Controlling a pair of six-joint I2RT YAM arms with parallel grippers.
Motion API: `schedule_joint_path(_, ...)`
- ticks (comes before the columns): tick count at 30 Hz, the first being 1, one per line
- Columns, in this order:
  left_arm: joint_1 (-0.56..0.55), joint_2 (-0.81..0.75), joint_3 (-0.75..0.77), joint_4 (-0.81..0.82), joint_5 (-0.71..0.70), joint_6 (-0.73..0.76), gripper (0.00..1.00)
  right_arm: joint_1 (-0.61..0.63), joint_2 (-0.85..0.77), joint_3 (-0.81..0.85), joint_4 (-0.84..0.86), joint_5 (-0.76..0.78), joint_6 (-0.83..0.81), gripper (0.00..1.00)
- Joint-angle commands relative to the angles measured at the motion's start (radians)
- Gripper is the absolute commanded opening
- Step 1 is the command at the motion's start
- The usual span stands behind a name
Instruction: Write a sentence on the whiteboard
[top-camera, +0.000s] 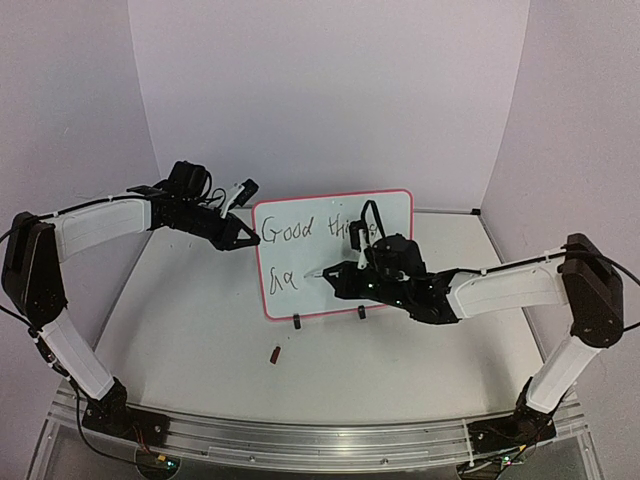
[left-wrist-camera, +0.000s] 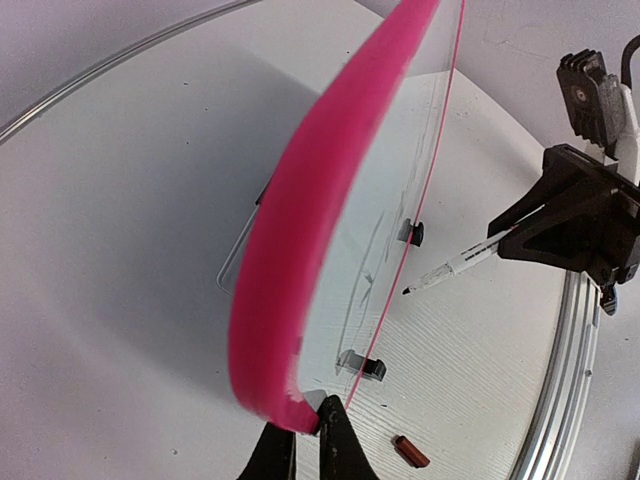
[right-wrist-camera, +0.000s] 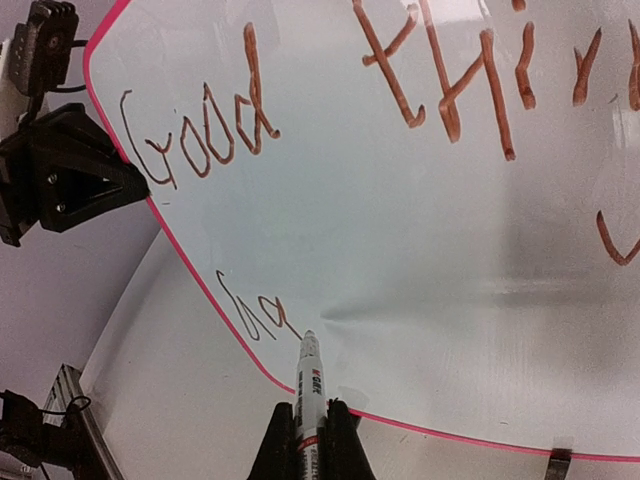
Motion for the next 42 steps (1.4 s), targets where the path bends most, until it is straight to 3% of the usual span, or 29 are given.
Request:
schedule_joint_path(1,-0.024,0.035,-0.005,-0.03,-0.078,0.021,0.0,-0.003,0.031,0.046,0.022,-0.02,-0.009,0.0)
schedule_joint_path(15,-0.024,0.045,-0.003,-0.03,-0.079,0.023,0.0,-0.01,0.09,0.101,0.044,-0.013,-0.012,0.0)
schedule_joint_path(42,-0.024,0.049,-0.001,-0.03,-0.075,0.021,0.0,0.005,0.14,0.032,-0.002,-0.065,0.049,0.0)
